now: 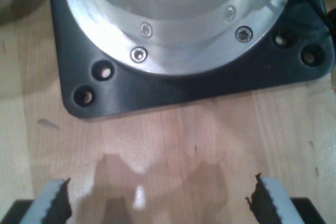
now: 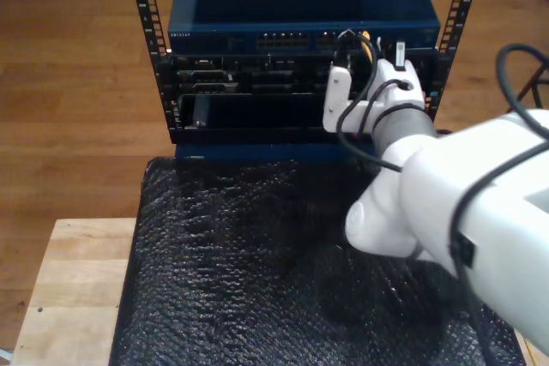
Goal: Grab the cable and plug it in
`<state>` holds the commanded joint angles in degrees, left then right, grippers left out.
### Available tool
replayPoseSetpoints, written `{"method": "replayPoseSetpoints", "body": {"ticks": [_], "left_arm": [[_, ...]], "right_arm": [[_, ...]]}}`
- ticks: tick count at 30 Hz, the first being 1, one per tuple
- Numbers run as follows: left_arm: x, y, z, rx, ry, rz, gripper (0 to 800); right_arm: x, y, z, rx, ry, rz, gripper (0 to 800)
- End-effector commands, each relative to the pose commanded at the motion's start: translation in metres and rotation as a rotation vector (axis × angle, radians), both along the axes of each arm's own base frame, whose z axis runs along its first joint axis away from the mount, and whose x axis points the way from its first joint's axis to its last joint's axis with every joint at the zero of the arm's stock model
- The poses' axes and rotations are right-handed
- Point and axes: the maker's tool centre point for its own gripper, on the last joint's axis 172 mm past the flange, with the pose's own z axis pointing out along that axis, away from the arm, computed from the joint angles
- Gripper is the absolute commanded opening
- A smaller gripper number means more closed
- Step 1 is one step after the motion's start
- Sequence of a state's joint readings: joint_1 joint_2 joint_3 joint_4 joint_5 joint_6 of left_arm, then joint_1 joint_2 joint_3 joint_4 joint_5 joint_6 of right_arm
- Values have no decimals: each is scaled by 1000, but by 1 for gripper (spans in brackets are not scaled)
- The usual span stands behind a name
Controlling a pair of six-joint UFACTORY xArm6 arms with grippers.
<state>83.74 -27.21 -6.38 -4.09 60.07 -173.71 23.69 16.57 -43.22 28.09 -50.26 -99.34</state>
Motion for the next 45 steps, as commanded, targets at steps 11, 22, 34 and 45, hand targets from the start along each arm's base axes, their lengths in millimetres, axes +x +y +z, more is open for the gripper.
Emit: {"method": "replayPoseSetpoints", "body": {"ticks": [11, 22, 34, 45], "left_arm": [[0, 0, 0, 0, 0, 0, 800], [0, 0, 0, 0, 0, 0, 800], [0, 0, 0, 0, 0, 0, 800], [0, 0, 0, 0, 0, 0, 800]], "right_arm": [[-54, -49, -21, 47, 301, 24, 778], [-84, -96, -26, 33, 547, 65, 793], [-109, -210, -20, -105, 759, 157, 792], [-203, -313, -22, -78, 910, 158, 799]]}}
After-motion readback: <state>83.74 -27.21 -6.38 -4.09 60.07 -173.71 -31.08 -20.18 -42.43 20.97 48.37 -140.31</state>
